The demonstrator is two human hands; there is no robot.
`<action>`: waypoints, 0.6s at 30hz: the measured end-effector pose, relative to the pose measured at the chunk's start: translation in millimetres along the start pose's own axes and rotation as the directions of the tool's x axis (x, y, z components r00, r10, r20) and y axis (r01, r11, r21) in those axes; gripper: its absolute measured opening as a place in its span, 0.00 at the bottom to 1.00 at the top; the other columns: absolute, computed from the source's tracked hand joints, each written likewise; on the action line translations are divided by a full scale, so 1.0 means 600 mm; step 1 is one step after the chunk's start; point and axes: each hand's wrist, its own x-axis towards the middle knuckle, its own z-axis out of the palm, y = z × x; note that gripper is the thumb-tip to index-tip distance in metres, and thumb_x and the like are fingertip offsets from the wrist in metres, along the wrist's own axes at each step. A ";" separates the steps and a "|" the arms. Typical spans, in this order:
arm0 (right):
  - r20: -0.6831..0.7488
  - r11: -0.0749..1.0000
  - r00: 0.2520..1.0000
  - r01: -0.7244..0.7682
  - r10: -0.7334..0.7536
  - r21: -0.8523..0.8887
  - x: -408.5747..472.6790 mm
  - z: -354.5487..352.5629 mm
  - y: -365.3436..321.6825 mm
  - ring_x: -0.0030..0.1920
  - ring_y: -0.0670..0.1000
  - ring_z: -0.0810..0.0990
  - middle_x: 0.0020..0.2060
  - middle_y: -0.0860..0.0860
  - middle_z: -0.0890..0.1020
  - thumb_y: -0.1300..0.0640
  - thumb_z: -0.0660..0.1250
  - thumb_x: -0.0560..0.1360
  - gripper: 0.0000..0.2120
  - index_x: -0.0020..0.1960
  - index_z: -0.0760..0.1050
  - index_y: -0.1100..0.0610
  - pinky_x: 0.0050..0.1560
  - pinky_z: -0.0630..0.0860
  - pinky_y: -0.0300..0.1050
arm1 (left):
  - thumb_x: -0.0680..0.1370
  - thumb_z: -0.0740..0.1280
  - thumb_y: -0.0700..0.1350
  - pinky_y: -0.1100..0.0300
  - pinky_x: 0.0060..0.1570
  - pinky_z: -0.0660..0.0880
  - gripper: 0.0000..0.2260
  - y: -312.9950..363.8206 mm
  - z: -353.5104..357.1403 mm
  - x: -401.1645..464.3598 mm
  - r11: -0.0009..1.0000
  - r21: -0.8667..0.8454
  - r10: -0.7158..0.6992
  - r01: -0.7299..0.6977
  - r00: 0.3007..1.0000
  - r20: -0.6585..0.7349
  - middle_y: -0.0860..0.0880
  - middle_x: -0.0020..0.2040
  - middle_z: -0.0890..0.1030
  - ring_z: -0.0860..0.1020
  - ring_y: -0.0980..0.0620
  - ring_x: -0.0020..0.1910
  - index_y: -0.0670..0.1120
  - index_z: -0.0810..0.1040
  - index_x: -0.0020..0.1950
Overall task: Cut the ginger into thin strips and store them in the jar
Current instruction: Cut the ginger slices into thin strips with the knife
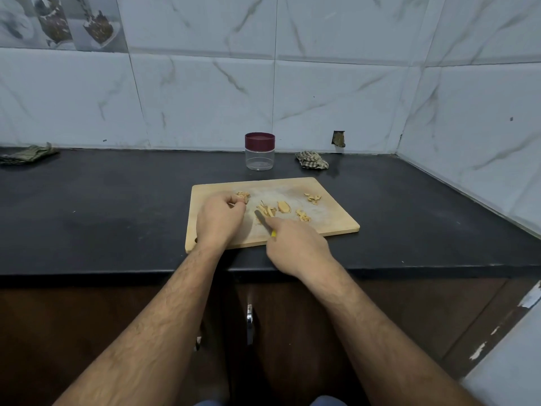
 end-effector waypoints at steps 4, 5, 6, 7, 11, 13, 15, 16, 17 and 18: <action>-0.017 0.999 1.000 0.008 -0.008 -0.046 0.005 0.009 -0.014 0.51 0.53 0.75 0.56 0.50 0.80 0.60 0.58 0.77 0.27 0.74 0.67 0.44 0.44 0.69 0.46 | 0.76 0.64 0.46 0.60 0.39 0.67 0.08 0.000 0.002 -0.003 1.000 0.016 0.012 -0.012 1.000 -0.027 0.55 0.40 0.82 0.78 0.51 0.43 0.50 0.82 0.41; -0.020 0.999 1.000 -0.009 0.008 -0.054 0.005 0.009 -0.013 0.52 0.53 0.76 0.57 0.50 0.80 0.60 0.58 0.76 0.27 0.74 0.67 0.43 0.44 0.69 0.45 | 0.76 0.64 0.46 0.60 0.39 0.67 0.08 -0.001 0.002 -0.003 1.000 0.013 0.013 -0.013 0.999 -0.032 0.55 0.39 0.82 0.78 0.51 0.42 0.50 0.82 0.40; -0.021 0.998 0.999 -0.028 0.027 -0.059 0.004 0.008 -0.011 0.53 0.53 0.76 0.57 0.50 0.80 0.60 0.58 0.76 0.28 0.74 0.66 0.43 0.44 0.69 0.45 | 0.76 0.64 0.46 0.60 0.38 0.67 0.08 -0.001 0.002 -0.004 1.000 0.014 0.015 -0.015 0.999 -0.036 0.55 0.39 0.82 0.78 0.52 0.41 0.50 0.82 0.40; -0.020 0.997 0.999 -0.046 0.044 -0.060 0.003 0.006 -0.008 0.52 0.53 0.76 0.57 0.50 0.80 0.60 0.58 0.76 0.28 0.74 0.67 0.43 0.44 0.69 0.46 | 0.76 0.64 0.46 0.60 0.38 0.67 0.08 -0.001 0.002 -0.005 1.000 0.018 0.021 -0.020 0.999 -0.041 0.55 0.38 0.82 0.78 0.52 0.41 0.50 0.82 0.40; -0.033 0.996 0.996 -0.083 0.082 -0.026 -0.004 0.000 -0.005 0.55 0.55 0.75 0.57 0.51 0.79 0.60 0.58 0.76 0.24 0.71 0.69 0.47 0.45 0.68 0.46 | 0.76 0.64 0.47 0.59 0.35 0.66 0.09 0.000 0.004 -0.009 0.997 0.053 0.051 -0.048 0.996 -0.068 0.54 0.36 0.81 0.76 0.53 0.38 0.49 0.81 0.39; -0.036 0.997 0.996 -0.080 0.080 0.003 0.000 -0.002 -0.011 0.58 0.56 0.76 0.58 0.52 0.79 0.61 0.58 0.76 0.25 0.71 0.69 0.49 0.45 0.68 0.46 | 0.76 0.63 0.47 0.59 0.34 0.66 0.10 0.001 0.004 -0.009 0.998 0.045 0.054 -0.051 0.995 -0.078 0.54 0.34 0.80 0.75 0.53 0.36 0.48 0.80 0.37; -0.008 0.996 0.997 -0.083 0.083 0.030 0.011 -0.005 -0.022 0.59 0.57 0.76 0.60 0.54 0.79 0.62 0.57 0.76 0.24 0.71 0.70 0.52 0.47 0.69 0.46 | 0.76 0.63 0.47 0.58 0.31 0.65 0.12 0.001 0.003 -0.009 0.998 0.027 0.051 -0.049 0.995 -0.083 0.52 0.31 0.78 0.74 0.52 0.34 0.46 0.77 0.33; 0.005 0.996 0.996 -0.085 0.085 0.038 0.017 -0.005 -0.029 0.59 0.58 0.76 0.60 0.55 0.79 0.62 0.57 0.77 0.23 0.70 0.70 0.54 0.47 0.69 0.47 | 0.76 0.63 0.47 0.58 0.30 0.64 0.13 0.002 0.002 -0.010 0.999 0.019 0.050 -0.048 0.995 -0.085 0.52 0.31 0.77 0.73 0.51 0.33 0.45 0.74 0.32; 0.010 0.995 0.996 -0.087 0.087 0.044 0.023 -0.005 -0.037 0.58 0.58 0.77 0.59 0.56 0.80 0.61 0.56 0.77 0.21 0.69 0.71 0.55 0.47 0.69 0.47 | 0.77 0.62 0.47 0.57 0.30 0.64 0.14 0.002 0.001 -0.010 0.999 0.009 0.047 -0.046 0.995 -0.088 0.51 0.31 0.78 0.73 0.51 0.32 0.44 0.73 0.31; 0.008 0.995 0.996 -0.088 0.088 0.049 0.029 -0.004 -0.046 0.57 0.58 0.77 0.58 0.56 0.80 0.61 0.56 0.77 0.19 0.67 0.72 0.56 0.46 0.68 0.46 | 0.77 0.62 0.47 0.56 0.30 0.64 0.15 0.002 0.000 -0.010 0.999 -0.002 0.042 -0.043 0.995 -0.094 0.49 0.31 0.78 0.72 0.50 0.32 0.44 0.71 0.31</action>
